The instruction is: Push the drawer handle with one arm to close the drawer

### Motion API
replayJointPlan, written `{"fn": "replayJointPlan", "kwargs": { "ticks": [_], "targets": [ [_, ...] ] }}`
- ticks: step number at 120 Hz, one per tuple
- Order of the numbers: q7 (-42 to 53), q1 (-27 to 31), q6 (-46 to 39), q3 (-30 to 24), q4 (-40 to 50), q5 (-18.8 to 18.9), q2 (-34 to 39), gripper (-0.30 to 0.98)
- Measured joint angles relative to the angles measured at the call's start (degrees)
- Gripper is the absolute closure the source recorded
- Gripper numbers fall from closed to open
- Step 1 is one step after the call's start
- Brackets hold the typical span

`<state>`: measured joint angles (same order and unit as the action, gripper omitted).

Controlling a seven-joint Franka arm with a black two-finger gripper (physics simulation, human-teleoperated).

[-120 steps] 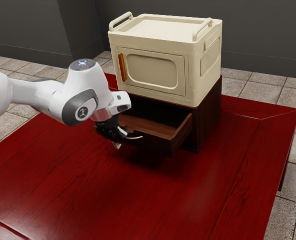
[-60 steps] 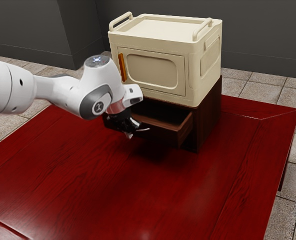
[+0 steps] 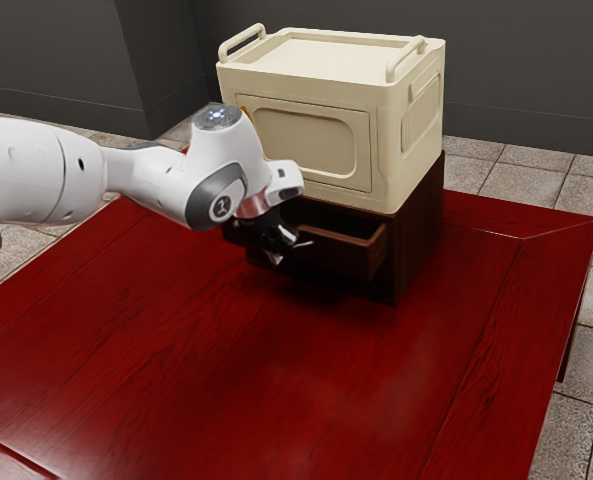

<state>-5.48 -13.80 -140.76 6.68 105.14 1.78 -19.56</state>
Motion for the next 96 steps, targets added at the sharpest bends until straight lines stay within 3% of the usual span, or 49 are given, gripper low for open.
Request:
{"fn": "replayJointPlan", "kwargs": {
  "ticks": [96],
  "targets": [
    [3.96, 0.35, -0.02, 0.35, -13.34, -0.28, -8.82, 0.79]
  ]
}}
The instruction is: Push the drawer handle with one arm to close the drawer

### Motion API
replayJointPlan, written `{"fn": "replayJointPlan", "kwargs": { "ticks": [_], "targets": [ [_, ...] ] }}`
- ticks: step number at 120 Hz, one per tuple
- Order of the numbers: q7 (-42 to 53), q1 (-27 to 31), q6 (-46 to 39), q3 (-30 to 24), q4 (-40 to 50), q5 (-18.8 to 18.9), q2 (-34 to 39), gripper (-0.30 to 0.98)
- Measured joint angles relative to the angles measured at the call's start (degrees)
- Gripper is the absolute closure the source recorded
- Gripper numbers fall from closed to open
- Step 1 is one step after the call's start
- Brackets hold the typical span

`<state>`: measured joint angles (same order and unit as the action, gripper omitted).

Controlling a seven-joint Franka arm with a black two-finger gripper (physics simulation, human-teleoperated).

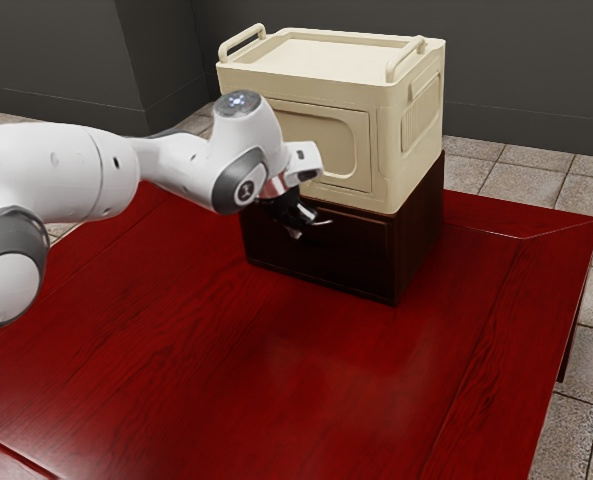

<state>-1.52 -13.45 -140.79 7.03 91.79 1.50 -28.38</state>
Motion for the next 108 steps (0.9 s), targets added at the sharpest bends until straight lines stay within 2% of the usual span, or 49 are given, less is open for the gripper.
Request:
{"fn": "replayJointPlan", "kwargs": {
  "ticks": [36, 44, 53, 60, 68, 86, 96, 108],
  "targets": [
    [1.56, -0.38, 0.21, -0.18, 0.59, -0.48, 1.46, 0.79],
    [1.85, -1.09, 0.91, -0.25, 8.00, -3.00, 7.16, 0.79],
    [1.26, -2.80, 5.79, -0.19, 14.98, -5.35, 17.51, 0.79],
    [0.27, -3.66, 13.07, -0.21, 15.76, -5.97, 25.73, 0.79],
    [-0.84, -4.27, 23.16, -0.24, 10.64, -5.49, 30.67, 0.78],
    [-2.95, -4.13, 40.78, -0.10, 1.27, -3.61, 32.62, 0.47],
    [-3.90, -3.37, 46.37, -0.06, -0.67, -2.98, 32.90, 0.32],
    [-4.86, -3.27, 50.74, -0.04, -1.80, -2.44, 33.05, 0.20]
  ]
}}
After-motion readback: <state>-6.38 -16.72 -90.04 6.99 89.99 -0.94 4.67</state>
